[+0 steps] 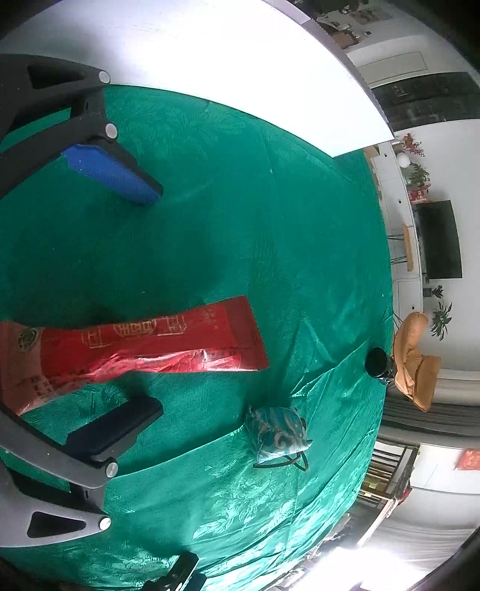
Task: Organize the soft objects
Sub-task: 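Lift the red packet with the left tool and carry it back, then grasp the blue patterned pouch with the right tool while the left tool holds the packet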
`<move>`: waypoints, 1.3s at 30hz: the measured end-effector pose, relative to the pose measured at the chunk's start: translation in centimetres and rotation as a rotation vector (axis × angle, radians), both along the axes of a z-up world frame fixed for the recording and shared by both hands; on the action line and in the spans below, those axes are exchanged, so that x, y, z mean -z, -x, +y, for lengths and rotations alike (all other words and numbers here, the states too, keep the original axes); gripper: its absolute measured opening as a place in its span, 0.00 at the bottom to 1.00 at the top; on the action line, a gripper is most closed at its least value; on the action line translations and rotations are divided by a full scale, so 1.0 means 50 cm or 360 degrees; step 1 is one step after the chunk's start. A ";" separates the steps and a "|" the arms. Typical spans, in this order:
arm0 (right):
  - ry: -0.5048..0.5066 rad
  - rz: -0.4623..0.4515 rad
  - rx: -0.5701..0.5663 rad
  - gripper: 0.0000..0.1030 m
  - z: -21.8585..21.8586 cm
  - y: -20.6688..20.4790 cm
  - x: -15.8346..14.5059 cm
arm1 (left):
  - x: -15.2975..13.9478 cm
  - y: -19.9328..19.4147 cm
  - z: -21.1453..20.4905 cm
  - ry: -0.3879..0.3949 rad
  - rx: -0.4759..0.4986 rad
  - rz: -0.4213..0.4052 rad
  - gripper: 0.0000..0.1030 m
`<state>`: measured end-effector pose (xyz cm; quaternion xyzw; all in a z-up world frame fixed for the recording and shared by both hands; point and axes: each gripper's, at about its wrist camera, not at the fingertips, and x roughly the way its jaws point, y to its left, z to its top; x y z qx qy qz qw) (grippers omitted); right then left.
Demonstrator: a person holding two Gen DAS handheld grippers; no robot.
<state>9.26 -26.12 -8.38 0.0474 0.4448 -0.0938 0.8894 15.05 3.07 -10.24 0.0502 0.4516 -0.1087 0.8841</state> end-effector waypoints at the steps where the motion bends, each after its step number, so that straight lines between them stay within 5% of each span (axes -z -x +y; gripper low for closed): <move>1: 0.0000 0.0000 0.0000 0.85 0.000 0.000 0.000 | 0.000 0.000 -0.001 0.0000 0.0000 0.0000 1.00; 26: -0.0002 0.0016 -0.0034 0.87 0.004 -0.001 0.002 | -0.002 -0.006 -0.008 -0.0002 -0.0016 0.0001 1.00; 32: -0.0188 -0.0033 -0.0582 0.85 0.112 -0.051 -0.029 | -0.002 -0.006 -0.009 -0.0002 -0.0016 0.0001 1.00; 39: -0.0207 0.0029 -0.0736 0.83 0.241 -0.220 -0.031 | -0.002 -0.006 -0.008 -0.0003 -0.0016 0.0001 1.00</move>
